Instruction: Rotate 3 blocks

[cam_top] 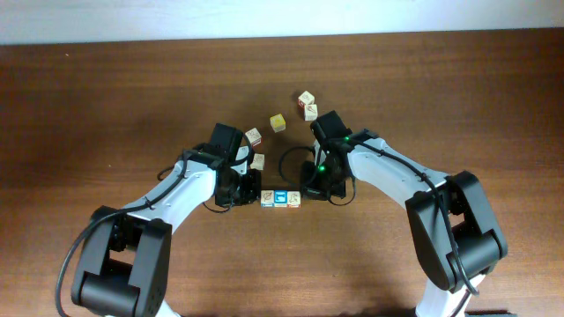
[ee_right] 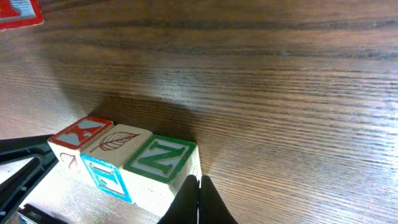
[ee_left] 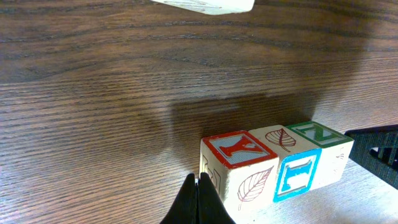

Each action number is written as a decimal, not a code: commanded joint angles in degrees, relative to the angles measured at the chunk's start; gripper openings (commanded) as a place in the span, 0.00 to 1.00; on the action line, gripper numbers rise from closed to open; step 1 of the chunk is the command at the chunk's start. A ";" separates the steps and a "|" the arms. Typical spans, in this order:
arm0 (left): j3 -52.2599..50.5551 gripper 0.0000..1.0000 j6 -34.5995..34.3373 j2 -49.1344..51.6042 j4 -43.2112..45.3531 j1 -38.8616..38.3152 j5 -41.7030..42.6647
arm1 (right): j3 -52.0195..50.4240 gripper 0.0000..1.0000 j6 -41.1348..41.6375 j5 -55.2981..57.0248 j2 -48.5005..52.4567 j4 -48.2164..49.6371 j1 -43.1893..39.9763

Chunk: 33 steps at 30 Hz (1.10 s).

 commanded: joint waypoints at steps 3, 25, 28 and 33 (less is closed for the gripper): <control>-0.70 0.00 0.04 -0.83 0.87 -1.64 -0.11 | -0.85 0.04 1.38 0.09 0.46 0.09 -0.13; -0.70 0.00 0.24 -0.83 1.20 -1.84 -0.22 | -1.36 0.04 -4.26 -6.69 0.46 1.33 1.07; -0.70 0.00 0.24 -0.83 1.18 -1.84 -0.22 | -1.25 0.04 -4.59 -7.26 0.33 1.66 1.07; -0.70 0.00 0.24 -0.83 1.18 -1.84 -0.22 | -1.20 0.04 -6.03 -7.87 -1.53 1.60 1.07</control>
